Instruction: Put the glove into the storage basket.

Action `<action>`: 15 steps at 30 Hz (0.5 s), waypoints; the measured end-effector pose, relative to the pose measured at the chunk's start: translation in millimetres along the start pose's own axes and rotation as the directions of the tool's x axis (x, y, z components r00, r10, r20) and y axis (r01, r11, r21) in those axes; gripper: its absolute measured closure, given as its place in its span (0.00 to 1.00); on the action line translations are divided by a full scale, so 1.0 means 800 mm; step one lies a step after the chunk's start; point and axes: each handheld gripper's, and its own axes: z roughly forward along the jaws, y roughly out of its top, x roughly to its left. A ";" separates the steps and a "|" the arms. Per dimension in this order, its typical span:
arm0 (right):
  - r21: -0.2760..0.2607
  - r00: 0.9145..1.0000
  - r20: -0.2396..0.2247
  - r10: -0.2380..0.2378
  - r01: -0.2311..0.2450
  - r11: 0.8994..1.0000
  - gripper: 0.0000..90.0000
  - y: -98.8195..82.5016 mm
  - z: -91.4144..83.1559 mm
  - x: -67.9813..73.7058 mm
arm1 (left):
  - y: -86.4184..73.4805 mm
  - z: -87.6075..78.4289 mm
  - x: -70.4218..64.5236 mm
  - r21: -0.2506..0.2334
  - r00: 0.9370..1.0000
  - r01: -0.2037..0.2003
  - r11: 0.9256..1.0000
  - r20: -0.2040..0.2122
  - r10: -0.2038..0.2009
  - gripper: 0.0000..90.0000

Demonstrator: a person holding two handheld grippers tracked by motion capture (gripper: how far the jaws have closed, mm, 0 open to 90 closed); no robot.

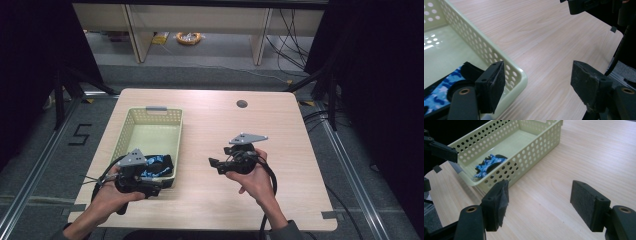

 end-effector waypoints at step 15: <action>-0.027 0.999 -0.016 0.027 -0.028 0.999 0.35 -0.037 -0.024 -0.014 | -0.019 0.022 -0.034 -0.003 0.995 -0.103 0.995 0.019 0.103 0.29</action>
